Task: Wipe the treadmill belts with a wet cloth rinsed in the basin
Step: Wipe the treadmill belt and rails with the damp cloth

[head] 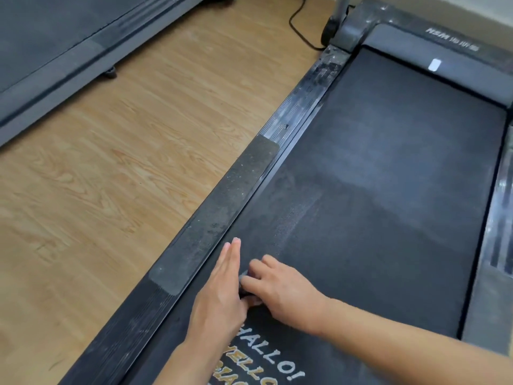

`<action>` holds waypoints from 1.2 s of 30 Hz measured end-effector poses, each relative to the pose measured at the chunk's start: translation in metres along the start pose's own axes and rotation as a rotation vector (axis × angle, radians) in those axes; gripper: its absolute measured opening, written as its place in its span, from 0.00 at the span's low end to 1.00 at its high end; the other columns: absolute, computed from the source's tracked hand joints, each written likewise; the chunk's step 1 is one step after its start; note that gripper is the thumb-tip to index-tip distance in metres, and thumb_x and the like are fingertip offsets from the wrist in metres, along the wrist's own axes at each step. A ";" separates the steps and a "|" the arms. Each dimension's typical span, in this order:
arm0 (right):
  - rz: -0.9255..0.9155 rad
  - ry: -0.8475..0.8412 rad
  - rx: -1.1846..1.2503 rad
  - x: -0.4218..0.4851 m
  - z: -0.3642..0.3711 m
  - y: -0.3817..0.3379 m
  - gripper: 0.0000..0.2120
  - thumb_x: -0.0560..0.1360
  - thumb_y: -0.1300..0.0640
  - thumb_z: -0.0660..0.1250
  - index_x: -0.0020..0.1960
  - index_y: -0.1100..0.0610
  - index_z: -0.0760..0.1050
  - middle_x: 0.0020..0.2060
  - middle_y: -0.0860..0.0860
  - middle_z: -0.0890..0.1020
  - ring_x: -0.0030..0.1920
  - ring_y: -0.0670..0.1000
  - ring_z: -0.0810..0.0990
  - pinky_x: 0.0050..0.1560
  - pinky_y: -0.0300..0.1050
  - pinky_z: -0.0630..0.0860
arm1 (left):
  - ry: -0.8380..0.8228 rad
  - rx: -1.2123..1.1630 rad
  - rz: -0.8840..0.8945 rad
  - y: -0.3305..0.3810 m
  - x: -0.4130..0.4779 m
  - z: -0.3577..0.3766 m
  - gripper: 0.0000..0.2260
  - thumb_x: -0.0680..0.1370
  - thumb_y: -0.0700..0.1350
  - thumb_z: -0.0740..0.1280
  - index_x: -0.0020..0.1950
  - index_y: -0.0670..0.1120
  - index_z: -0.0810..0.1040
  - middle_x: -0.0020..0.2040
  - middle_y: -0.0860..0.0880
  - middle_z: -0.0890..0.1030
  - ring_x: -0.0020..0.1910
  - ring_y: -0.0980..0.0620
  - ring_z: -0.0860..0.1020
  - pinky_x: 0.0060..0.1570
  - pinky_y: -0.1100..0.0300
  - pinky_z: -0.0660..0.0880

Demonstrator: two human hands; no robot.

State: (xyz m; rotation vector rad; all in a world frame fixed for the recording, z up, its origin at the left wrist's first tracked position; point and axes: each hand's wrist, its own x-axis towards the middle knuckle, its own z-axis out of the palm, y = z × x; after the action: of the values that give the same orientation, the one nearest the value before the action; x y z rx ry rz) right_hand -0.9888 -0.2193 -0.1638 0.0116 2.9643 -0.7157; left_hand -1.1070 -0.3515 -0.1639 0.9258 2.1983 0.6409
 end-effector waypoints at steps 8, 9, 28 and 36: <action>0.585 0.294 -0.194 0.077 -0.090 0.152 0.10 0.74 0.67 0.64 0.51 0.54 0.73 0.49 0.52 0.74 0.50 0.59 0.73 0.39 0.50 0.70 | 0.048 0.079 -0.051 0.003 -0.007 0.008 0.52 0.77 0.57 0.76 0.84 0.65 0.38 0.83 0.67 0.42 0.84 0.62 0.53 0.74 0.60 0.68; 0.678 0.326 -0.168 0.084 -0.098 0.161 0.10 0.74 0.67 0.65 0.51 0.55 0.73 0.49 0.53 0.74 0.50 0.59 0.73 0.39 0.49 0.68 | 0.045 0.065 -0.056 0.005 -0.008 0.007 0.52 0.77 0.56 0.77 0.84 0.66 0.38 0.83 0.67 0.41 0.84 0.61 0.53 0.74 0.59 0.68; 0.786 0.359 -0.045 0.076 -0.099 0.178 0.08 0.72 0.66 0.66 0.45 0.54 0.73 0.45 0.51 0.75 0.48 0.59 0.77 0.43 0.53 0.76 | -0.001 -0.071 -0.069 0.006 -0.009 -0.001 0.56 0.77 0.55 0.77 0.80 0.70 0.30 0.82 0.70 0.40 0.81 0.65 0.58 0.54 0.72 0.67; 0.258 0.146 0.064 0.049 0.011 -0.008 0.17 0.71 0.64 0.71 0.56 0.54 0.70 0.49 0.54 0.73 0.47 0.57 0.72 0.37 0.51 0.73 | -0.030 -0.017 -0.047 -0.011 0.004 -0.021 0.49 0.79 0.43 0.75 0.85 0.64 0.44 0.79 0.61 0.69 0.76 0.57 0.71 0.71 0.63 0.67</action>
State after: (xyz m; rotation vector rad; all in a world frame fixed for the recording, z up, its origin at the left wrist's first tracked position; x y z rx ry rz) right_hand -1.0371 -0.2326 -0.1741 0.4607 2.9920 -0.8041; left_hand -1.1294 -0.3594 -0.1586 0.8667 2.1785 0.6188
